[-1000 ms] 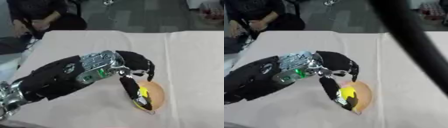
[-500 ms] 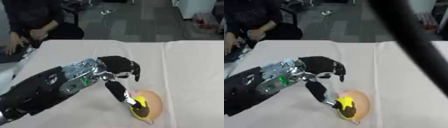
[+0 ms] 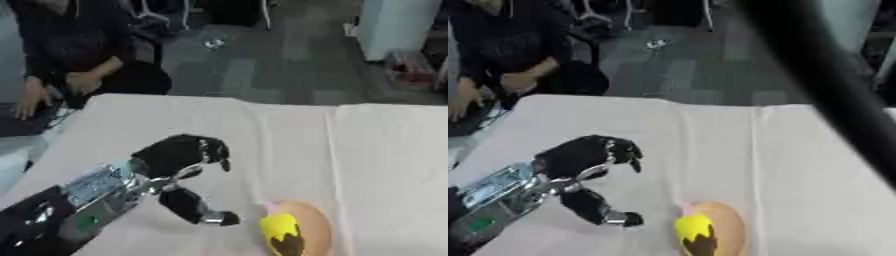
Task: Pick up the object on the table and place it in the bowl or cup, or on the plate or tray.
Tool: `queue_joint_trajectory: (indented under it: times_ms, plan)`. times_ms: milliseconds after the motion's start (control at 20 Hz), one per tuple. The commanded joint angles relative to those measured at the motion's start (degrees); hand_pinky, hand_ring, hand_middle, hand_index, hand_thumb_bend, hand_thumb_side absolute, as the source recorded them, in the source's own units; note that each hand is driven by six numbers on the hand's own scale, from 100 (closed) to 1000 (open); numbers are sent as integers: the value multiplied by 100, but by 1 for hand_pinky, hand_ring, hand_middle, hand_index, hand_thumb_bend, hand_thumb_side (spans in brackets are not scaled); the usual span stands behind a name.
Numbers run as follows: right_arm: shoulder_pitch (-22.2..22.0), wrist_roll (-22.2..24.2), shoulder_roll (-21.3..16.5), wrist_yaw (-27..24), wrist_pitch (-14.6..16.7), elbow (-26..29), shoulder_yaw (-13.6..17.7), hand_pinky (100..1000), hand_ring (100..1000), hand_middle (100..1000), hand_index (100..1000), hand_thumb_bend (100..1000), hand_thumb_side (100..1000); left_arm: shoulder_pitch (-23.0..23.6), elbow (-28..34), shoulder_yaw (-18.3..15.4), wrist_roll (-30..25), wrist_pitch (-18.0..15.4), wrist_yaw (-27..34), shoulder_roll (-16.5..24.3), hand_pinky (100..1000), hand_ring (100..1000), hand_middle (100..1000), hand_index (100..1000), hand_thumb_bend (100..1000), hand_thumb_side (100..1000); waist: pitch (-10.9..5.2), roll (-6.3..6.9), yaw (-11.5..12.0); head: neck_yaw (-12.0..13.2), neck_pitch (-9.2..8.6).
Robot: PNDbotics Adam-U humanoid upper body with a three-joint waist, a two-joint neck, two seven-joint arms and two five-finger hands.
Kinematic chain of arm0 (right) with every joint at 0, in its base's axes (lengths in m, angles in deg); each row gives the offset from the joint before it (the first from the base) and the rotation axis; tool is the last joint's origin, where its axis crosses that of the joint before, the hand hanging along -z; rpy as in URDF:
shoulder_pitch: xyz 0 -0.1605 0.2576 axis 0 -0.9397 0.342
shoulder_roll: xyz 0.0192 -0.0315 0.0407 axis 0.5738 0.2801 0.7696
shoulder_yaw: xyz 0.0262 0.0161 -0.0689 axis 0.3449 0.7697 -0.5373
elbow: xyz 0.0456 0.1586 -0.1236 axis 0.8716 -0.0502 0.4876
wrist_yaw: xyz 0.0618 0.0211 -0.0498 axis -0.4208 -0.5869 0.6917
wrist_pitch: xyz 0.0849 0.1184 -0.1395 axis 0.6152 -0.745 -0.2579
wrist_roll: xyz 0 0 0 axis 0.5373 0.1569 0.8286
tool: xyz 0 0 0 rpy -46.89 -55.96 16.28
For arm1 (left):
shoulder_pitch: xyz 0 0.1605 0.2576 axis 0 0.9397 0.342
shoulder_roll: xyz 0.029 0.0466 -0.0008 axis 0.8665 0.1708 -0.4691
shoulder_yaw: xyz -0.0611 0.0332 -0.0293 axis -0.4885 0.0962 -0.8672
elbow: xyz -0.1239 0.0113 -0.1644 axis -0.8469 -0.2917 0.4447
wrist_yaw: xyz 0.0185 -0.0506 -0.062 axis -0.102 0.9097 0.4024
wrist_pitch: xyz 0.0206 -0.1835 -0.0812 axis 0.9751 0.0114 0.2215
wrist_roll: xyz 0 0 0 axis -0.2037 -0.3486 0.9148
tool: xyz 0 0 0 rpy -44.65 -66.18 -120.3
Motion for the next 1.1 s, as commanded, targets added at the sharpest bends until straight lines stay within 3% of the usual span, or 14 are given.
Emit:
queue_joint_trajectory:
  times_ms: [50, 200, 250, 450, 700, 1100]
  plan:
    - [-168, -1713, 224, 585, 1727, 78, -144, 452, 489, 514, 574, 458, 541, 117, 76, -440, 1095, -148, 65, -414, 525, 615, 691, 707, 523, 860, -96, -68, 150, -368, -241]
    - [-423, -1713, 578, 1314, 1727, 78, -438, 450, 489, 508, 559, 433, 515, 20, 76, -658, 1991, -567, 349, -931, 484, 566, 649, 696, 522, 833, -177, -156, 408, -608, -362]
    - [-510, -1713, 704, 1582, 1727, 78, -534, 449, 489, 506, 555, 427, 506, -80, 76, -727, 2244, -762, 445, -1101, 482, 549, 635, 693, 451, 850, -206, -191, 491, -691, -421]
    - [-707, -1713, 1123, 2348, 1727, 78, -890, 446, 489, 502, 545, 402, 489, -275, 76, -722, 2672, -1481, 473, -1616, 475, 528, 621, 691, 474, 839, -251, -297, 700, -986, -731]
    - [-870, -1713, 1443, 3023, 1727, 78, -1337, 444, 490, 498, 535, 382, 472, -359, 76, -575, 2499, -1449, 744, -1658, 462, 520, 618, 687, 476, 847, -284, -340, 810, -1074, -933]
    - [-860, -1713, 1583, 3395, 1727, 78, -1538, 447, 490, 495, 530, 392, 461, -172, 76, -411, 2384, -1708, 703, -1495, 453, 514, 612, 681, 475, 841, -234, -355, 851, -2060, -1233]
